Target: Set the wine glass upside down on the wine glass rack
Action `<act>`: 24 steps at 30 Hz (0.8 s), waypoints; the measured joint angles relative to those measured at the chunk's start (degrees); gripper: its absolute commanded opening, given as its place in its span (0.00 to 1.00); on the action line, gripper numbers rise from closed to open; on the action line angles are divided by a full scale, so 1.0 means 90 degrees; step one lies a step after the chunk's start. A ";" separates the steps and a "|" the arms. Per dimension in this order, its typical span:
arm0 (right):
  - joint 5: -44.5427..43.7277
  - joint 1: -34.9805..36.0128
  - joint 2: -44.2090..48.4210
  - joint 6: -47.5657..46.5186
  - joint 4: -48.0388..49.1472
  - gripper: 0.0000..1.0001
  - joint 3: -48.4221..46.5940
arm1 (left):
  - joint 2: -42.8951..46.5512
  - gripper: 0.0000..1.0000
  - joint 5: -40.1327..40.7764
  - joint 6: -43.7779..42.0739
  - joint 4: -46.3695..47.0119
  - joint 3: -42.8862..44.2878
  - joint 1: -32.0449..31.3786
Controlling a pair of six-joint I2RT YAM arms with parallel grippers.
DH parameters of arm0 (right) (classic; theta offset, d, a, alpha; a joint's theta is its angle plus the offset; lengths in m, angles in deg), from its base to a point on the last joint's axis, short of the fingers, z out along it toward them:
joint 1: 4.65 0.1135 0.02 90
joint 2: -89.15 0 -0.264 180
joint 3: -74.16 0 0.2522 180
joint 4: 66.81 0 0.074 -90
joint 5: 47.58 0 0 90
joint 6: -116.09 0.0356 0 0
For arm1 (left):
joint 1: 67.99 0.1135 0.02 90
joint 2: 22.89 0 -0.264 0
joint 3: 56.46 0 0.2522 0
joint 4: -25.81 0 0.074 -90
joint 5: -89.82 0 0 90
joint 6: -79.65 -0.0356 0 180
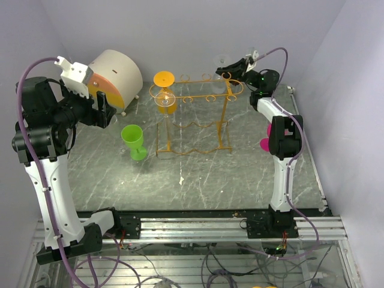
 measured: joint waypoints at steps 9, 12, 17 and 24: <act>0.0044 -0.0175 0.0017 0.0554 0.0937 0.00 0.0498 | 0.0000 0.89 -0.0029 0.0000 0.0002 -0.0002 0.0002; 0.0107 -0.0231 0.0153 0.0673 0.1166 0.00 0.0840 | -0.0002 0.89 -0.0066 0.0000 0.0002 -0.0002 0.0012; 0.0146 -0.0287 0.0328 0.0833 0.1365 0.00 0.0947 | 0.0000 0.89 -0.0104 0.0005 0.0007 -0.0012 0.0024; 0.0187 -0.0291 0.0583 0.0988 0.1404 0.00 0.0916 | 0.0002 0.89 -0.0124 0.0051 0.0012 -0.0032 0.0036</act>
